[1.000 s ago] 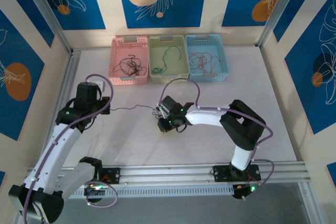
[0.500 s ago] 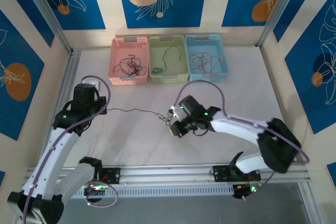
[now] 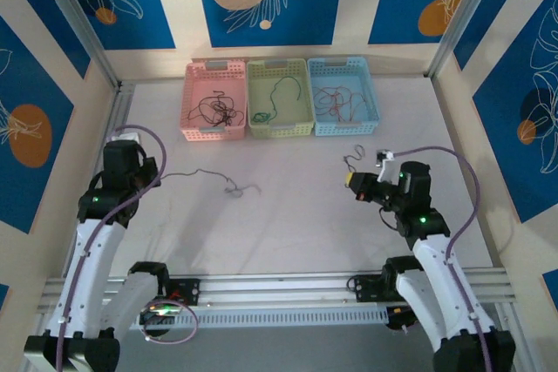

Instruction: Untangle the cables

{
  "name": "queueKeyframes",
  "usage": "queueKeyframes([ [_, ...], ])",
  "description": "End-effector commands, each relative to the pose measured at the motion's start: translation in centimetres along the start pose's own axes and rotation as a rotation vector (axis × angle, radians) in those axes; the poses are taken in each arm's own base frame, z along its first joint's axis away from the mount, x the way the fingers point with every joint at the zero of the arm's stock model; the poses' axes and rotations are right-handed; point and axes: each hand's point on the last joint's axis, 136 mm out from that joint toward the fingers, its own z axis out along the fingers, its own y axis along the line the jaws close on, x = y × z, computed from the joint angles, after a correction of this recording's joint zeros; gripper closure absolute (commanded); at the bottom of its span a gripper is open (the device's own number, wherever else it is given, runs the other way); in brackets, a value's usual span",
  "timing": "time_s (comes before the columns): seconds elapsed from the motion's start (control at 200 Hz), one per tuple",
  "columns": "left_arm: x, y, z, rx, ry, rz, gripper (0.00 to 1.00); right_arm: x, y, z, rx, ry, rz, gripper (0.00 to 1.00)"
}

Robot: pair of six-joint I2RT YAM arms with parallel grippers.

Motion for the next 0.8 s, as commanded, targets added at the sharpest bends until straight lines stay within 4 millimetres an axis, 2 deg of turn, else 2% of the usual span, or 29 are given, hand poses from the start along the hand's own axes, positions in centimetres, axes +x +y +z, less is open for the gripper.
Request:
queueKeyframes([
  [0.0,-0.3,0.6,-0.5,-0.015,-0.015,-0.026,1.00,1.8,-0.7,0.1,-0.014,0.065,0.107,1.00],
  [0.09,-0.2,-0.6,-0.2,0.046,-0.007,-0.024,1.00,2.1,1.2,0.5,-0.139,0.100,0.104,1.00],
  [0.28,-0.3,-2.3,-0.4,0.146,-0.016,-0.028,1.00,2.7,4.9,0.6,-0.287,0.136,0.026,1.00],
  [0.365,-0.2,-2.4,-0.3,0.153,-0.008,-0.028,1.00,2.8,7.5,1.4,-0.325,0.159,-0.058,1.00],
  [0.44,-0.2,-2.6,-0.2,0.162,-0.007,-0.026,1.00,3.2,10.7,2.7,-0.343,0.201,-0.187,1.00],
  [0.5,-0.1,-2.6,-0.1,0.162,-0.004,-0.025,1.00,2.9,12.4,4.6,-0.330,0.225,-0.251,1.00],
  [0.58,-0.1,-2.7,0.0,0.164,-0.002,-0.023,1.00,1.0,15.4,7.6,-0.360,0.238,-0.286,1.00],
  [0.795,0.1,-2.8,0.2,0.166,0.010,-0.020,1.00,-3.7,18.9,19.0,-0.336,0.294,-0.259,1.00],
])
